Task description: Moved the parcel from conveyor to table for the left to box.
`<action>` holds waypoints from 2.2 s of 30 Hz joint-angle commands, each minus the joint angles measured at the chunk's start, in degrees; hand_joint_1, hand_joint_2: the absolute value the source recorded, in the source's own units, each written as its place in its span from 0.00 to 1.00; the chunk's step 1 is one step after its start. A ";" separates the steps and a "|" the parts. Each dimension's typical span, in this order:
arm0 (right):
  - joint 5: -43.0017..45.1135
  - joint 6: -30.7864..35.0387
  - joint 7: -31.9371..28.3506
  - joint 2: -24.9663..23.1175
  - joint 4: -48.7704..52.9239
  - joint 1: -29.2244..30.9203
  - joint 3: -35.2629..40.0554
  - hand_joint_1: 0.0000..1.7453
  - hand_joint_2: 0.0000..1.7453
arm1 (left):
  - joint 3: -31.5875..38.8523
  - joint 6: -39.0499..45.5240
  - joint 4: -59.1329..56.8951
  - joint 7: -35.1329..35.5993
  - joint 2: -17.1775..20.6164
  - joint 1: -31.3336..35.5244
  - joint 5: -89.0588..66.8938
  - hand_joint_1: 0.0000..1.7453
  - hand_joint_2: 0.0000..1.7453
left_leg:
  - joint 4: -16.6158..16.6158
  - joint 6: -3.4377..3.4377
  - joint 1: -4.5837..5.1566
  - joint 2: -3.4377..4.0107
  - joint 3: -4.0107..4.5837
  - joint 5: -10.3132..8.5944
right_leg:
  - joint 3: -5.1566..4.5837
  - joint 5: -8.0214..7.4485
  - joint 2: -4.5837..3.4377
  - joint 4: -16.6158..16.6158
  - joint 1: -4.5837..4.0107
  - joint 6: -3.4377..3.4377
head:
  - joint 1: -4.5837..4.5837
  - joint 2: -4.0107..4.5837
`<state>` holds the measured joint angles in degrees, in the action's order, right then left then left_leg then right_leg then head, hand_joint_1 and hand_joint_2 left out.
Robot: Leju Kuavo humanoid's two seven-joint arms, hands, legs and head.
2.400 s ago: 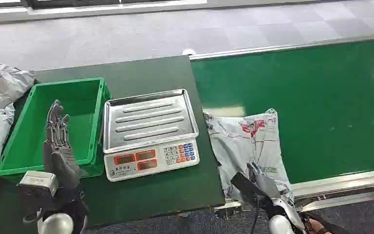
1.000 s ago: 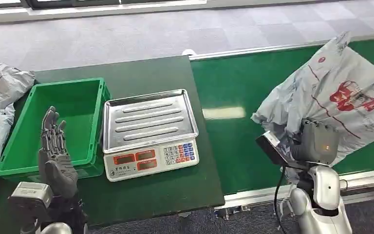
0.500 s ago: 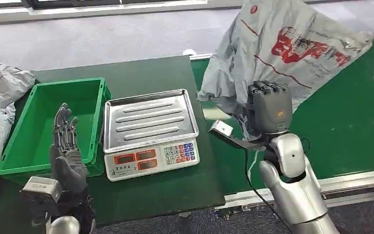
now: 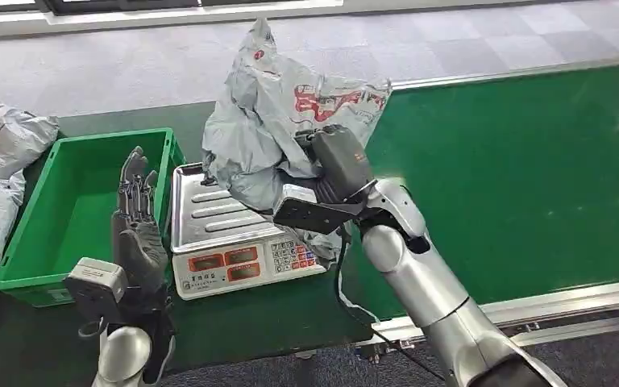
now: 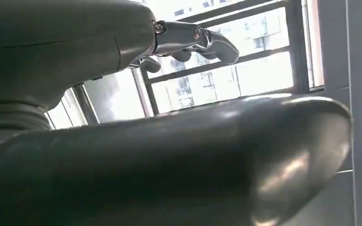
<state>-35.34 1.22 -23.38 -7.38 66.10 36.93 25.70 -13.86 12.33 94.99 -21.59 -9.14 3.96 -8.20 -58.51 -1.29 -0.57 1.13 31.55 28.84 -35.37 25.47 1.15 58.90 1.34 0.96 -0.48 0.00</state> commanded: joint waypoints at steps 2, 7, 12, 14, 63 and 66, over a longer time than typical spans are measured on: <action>7.41 -5.39 -3.24 -2.31 -11.16 4.28 1.42 1.00 1.00 | -1.97 0.48 -3.95 0.50 1.63 2.10 0.24 0.00 0.00 | 0.12 0.07 -0.06 -0.05 -0.08 -0.08 | 0.10 -0.12 -0.14 -0.19 -0.07 -0.11 | 0.00 0.00; 5.57 -6.92 -3.94 -3.95 -19.67 7.66 5.62 1.00 1.00 | -1.34 0.75 -2.38 0.68 1.64 1.29 0.61 0.00 0.00 | 0.14 0.04 -0.06 0.09 -0.08 -0.08 | 0.04 -0.16 -0.29 -0.19 -0.07 -0.16 | 0.00 0.00; 4.84 -6.02 -4.93 -3.23 -24.40 8.57 6.35 1.00 1.00 | -1.26 -0.04 -2.03 1.03 1.49 1.02 0.45 0.00 0.00 | 0.18 0.05 -0.08 -0.04 -0.09 -0.12 | 0.07 -0.15 -0.16 -0.23 -0.10 -0.15 | 0.00 0.00; 3.68 -5.15 -5.01 -2.63 -26.11 9.17 6.51 1.00 1.00 | -1.43 -0.56 -2.10 1.05 1.41 1.05 0.34 0.00 0.00 | 0.10 0.07 -0.06 -0.07 -0.06 -0.08 | 0.07 -0.11 -0.12 -0.17 -0.08 -0.10 | 0.00 0.00; -17.01 19.87 11.00 3.95 10.67 -6.71 0.98 0.00 0.00 | -3.37 2.05 -0.17 -0.80 2.65 -2.86 -5.45 0.00 0.00 | 0.03 0.05 -0.01 -0.12 0.02 -0.03 | -0.04 -0.05 0.02 -0.10 -0.03 -0.10 | 0.00 0.00; -16.13 22.12 9.64 4.01 13.98 -8.70 0.32 0.00 0.00 | -2.49 1.95 -0.25 -0.46 2.06 -2.86 -4.25 0.00 0.00 | 0.02 0.04 -0.01 -0.08 0.03 -0.02 | -0.06 -0.06 0.00 -0.09 -0.03 -0.09 | 0.00 0.00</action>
<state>-52.70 20.72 -12.22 -5.38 75.71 30.31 28.13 -16.31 14.43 96.30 -22.64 -8.20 0.69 -13.70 -58.54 -1.29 -0.55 1.17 31.61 28.84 -35.50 25.41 1.13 58.88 1.34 0.92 -0.48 0.00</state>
